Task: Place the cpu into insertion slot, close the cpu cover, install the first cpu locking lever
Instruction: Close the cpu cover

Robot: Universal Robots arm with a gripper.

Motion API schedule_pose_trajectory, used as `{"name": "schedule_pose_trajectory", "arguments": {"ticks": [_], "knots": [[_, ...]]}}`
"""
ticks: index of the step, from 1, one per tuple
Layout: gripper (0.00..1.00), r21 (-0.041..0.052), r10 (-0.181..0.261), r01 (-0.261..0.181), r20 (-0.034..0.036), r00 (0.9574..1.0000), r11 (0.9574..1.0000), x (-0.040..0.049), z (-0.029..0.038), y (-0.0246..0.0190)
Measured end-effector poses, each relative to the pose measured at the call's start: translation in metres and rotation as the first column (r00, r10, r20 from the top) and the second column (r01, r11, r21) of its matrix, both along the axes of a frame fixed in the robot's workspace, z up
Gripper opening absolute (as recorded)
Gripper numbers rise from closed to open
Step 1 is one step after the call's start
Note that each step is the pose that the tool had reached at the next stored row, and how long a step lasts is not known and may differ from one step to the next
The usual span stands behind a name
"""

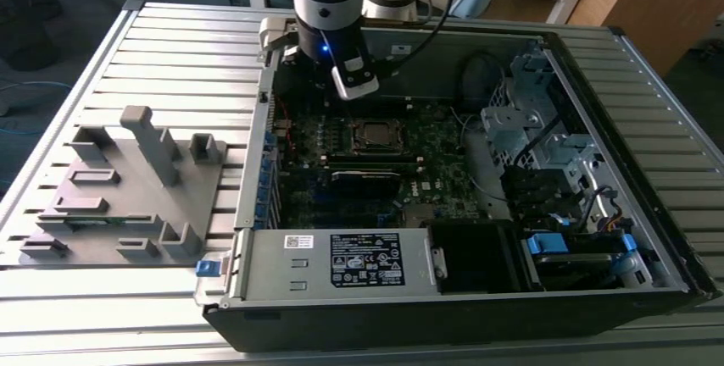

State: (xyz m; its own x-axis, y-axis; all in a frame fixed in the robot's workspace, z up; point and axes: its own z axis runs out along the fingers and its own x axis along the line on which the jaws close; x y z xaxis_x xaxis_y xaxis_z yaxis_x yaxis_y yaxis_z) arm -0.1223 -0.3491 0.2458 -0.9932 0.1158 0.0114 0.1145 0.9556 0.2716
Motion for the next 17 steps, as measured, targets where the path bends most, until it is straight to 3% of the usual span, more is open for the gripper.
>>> {"name": "schedule_pose_trajectory", "arguments": {"ticks": [3,4,8,17], "knots": [[0.1,0.0256,0.0,0.0,0.0,1.0,0.9997,-0.0001,-0.0001,-0.0004],[0.1,0.0273,0.0,0.0,0.0002,1.0,0.9996,-0.0001,-0.0001,-0.0003],[0.1,0.0275,0.0,0.0,0.0001,1.0,0.9996,0.0014,-0.0002,-0.0003],[0.1,0.0274,0.0,0.0,-0.0018,1.0,0.9996,0.0254,-0.0002,-0.0003]]}}
